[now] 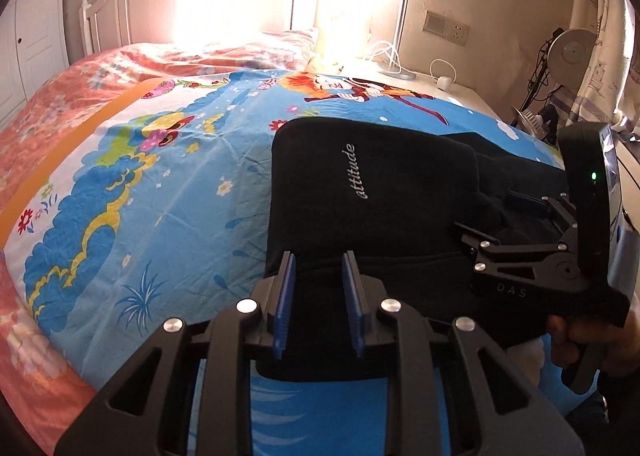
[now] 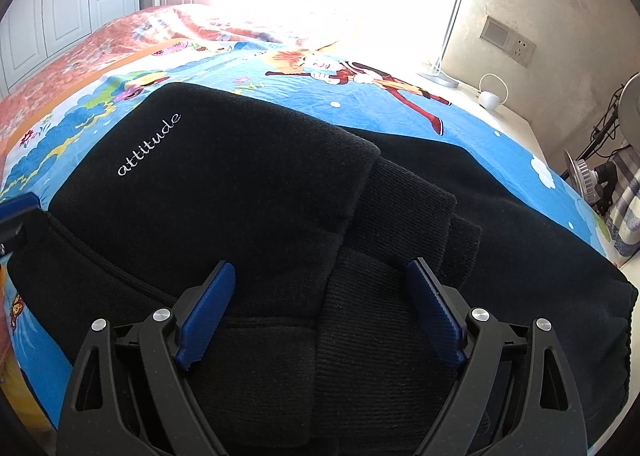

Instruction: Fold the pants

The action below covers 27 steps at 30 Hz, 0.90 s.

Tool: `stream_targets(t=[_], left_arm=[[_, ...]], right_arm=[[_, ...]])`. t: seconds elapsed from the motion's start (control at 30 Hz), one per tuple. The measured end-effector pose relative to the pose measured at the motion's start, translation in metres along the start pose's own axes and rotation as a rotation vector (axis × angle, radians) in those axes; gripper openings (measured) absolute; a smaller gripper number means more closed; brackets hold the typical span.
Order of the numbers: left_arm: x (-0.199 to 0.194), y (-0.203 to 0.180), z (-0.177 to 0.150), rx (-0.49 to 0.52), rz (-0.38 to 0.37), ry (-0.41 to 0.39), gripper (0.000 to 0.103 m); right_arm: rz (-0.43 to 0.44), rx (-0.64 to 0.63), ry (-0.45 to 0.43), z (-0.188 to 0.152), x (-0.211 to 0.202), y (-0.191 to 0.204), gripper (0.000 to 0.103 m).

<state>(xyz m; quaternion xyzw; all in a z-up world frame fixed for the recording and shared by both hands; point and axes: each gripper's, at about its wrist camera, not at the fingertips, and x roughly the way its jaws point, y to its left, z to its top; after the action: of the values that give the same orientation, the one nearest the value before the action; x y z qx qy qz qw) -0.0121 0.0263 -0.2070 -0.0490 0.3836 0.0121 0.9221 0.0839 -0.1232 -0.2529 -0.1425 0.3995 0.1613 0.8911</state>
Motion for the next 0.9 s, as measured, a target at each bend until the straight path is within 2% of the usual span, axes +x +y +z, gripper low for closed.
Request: stream_targets(t=[0.07,0.17,0.23,0.27,0.3,0.33,0.37,0.43,0.5,0.53,0.63,0.73,0.83,0.9], left_arm=[[-0.001,-0.002,0.021,0.007,0.012,-0.031,0.025],[0.023,-0.003,0.058,0.004,-0.005,-0.014,0.025],[0.054,-0.003,0.08,0.013,0.019,0.051,0.025],[0.072,-0.001,0.088,0.006,-0.003,0.096,0.025],[0.091,0.002,0.095,-0.004,0.009,0.144,0.025],[0.11,0.007,0.098,-0.01,0.058,0.202,0.025],[0.123,0.013,0.1,-0.043,0.059,0.244,0.025],[0.117,0.013,0.105,-0.075,0.062,0.22,0.025],[0.105,0.001,0.109,-0.015,0.077,0.149,0.025],[0.105,-0.001,0.111,-0.001,0.078,0.139,0.027],[0.133,0.005,0.114,-0.04,0.095,0.2,0.033],[0.138,0.006,0.118,-0.058,0.118,0.197,0.037],[0.131,0.006,0.115,-0.067,0.126,0.167,0.038],[0.108,0.005,0.112,-0.084,0.121,0.118,0.04]], right_arm=[[0.002,0.003,-0.003,0.0,0.0,0.0,0.085],[0.007,0.006,-0.005,-0.001,0.0,-0.001,0.085],[0.015,0.01,-0.006,-0.001,0.0,-0.002,0.085],[0.019,0.013,-0.006,-0.001,0.0,-0.003,0.086],[0.023,0.015,-0.008,-0.001,0.0,-0.003,0.086],[0.027,0.017,-0.01,-0.001,0.0,-0.003,0.086],[0.029,0.018,-0.011,-0.001,0.0,-0.003,0.086],[0.043,0.021,-0.012,-0.002,0.0,-0.004,0.087],[0.052,0.021,-0.018,-0.002,0.0,-0.005,0.088],[0.053,0.02,-0.019,-0.002,0.0,-0.005,0.088],[0.057,0.019,-0.015,-0.001,0.0,-0.005,0.088],[0.068,0.026,-0.007,0.0,0.001,-0.006,0.089],[0.074,0.024,0.0,0.001,0.001,-0.007,0.089],[0.086,0.018,0.009,0.003,0.001,-0.008,0.089]])
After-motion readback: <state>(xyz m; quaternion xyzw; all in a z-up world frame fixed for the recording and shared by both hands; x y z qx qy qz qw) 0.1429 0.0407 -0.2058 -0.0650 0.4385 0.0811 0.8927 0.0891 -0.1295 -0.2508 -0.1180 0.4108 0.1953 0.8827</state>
